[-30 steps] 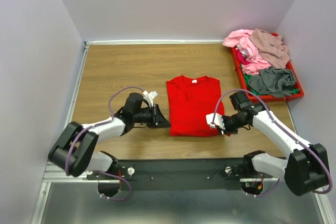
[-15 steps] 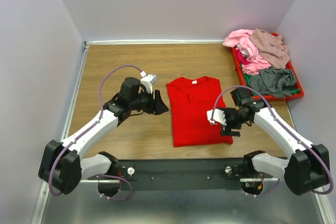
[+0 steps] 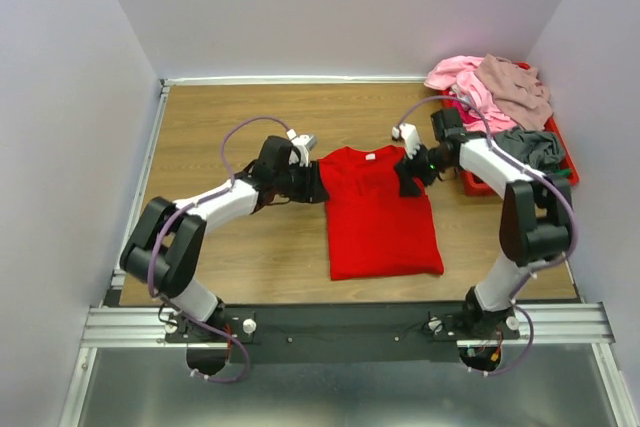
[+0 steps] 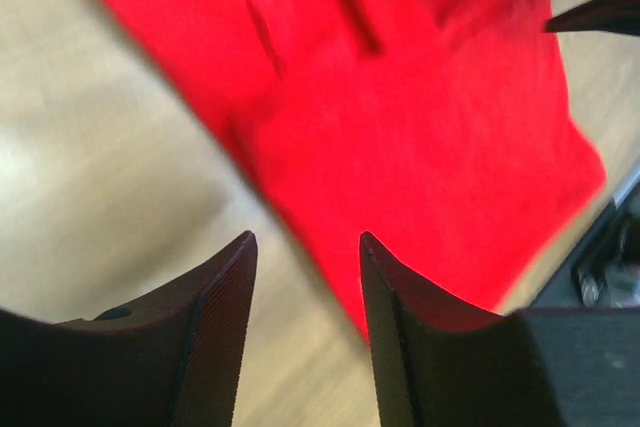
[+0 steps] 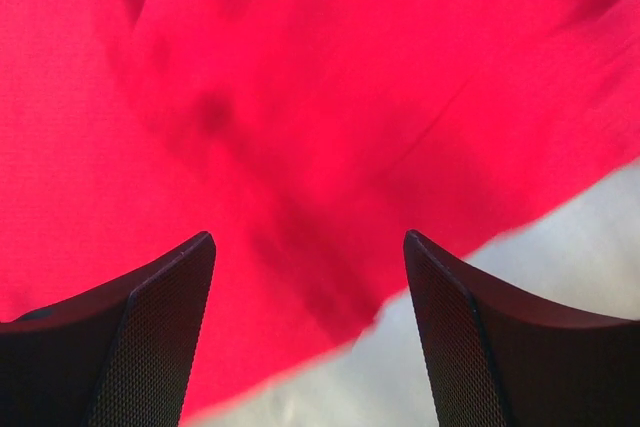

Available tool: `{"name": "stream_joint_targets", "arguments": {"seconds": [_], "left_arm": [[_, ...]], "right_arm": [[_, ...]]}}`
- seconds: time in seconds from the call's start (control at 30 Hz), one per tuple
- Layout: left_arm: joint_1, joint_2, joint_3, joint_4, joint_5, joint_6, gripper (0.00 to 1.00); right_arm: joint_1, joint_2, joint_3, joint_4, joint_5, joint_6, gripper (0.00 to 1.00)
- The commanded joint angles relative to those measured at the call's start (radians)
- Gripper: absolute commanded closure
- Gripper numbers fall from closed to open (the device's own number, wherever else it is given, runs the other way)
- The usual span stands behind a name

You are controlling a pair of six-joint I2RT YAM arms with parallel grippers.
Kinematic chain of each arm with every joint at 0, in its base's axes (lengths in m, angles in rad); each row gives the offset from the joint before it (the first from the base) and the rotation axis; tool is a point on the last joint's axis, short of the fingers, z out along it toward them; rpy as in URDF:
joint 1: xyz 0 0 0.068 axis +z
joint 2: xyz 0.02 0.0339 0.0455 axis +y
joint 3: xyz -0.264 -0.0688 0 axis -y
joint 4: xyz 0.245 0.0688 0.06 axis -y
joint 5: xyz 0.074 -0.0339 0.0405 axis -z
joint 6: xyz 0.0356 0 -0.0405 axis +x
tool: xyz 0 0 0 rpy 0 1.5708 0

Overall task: Fold and stack the t-shirts
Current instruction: Fold the tshirt

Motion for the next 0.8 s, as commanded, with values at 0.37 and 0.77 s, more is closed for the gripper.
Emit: {"name": "stream_joint_targets", "arguments": {"seconds": [0.37,0.77], "left_arm": [[-0.01,0.139,0.047,0.126,0.003,-0.05,0.54],[-0.07,0.16,-0.015,0.14,0.042,-0.061,0.54]], "right_arm": [[-0.051,0.417,0.408,0.195,0.013,0.421,0.19],[-0.06,0.527,0.491,0.195,-0.012,0.42,0.2]]}}
